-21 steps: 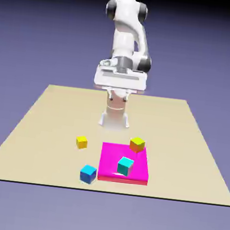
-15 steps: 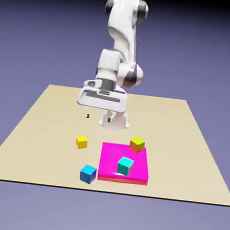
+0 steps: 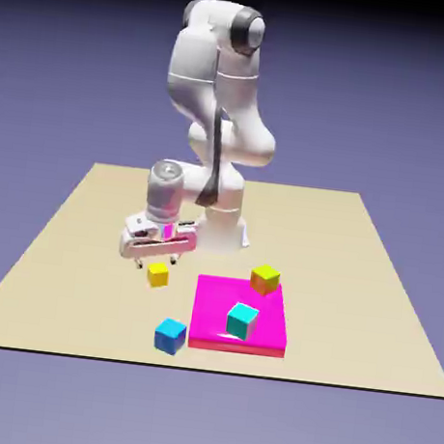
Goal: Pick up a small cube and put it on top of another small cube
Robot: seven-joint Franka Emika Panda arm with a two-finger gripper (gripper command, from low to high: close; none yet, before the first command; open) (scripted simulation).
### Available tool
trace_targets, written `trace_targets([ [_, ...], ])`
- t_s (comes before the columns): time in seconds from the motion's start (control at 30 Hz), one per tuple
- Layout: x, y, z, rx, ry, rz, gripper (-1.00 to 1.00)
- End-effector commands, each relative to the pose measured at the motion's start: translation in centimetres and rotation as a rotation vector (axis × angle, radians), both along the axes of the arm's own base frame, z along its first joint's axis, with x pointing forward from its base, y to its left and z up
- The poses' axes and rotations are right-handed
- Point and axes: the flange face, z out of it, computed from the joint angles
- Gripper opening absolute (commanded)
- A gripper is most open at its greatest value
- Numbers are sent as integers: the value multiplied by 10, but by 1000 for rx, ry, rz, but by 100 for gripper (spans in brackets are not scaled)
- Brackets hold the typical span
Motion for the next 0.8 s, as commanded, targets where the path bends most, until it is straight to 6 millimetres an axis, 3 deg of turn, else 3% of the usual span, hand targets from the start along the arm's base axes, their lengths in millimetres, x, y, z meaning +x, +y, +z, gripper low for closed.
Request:
trace_targets([
  [0.0, -1, 0, -7, 4, -1, 0, 0],
  [0.07, -4, 2, -20, 14, -2, 1, 0],
  [0.1, -4, 2, -20, 14, -2, 1, -100],
  [0.13, -4, 2, -20, 14, -2, 1, -100],
  [0.43, 2, 3, 44, 10, -1, 0, -100],
  [0.5, 2, 4, 49, 15, -2, 0, -100],
  [0.63, 46, 62, 76, -2, -6, -3, -100],
  [0.77, 71, 135, 105, -5, -11, -2, -100],
])
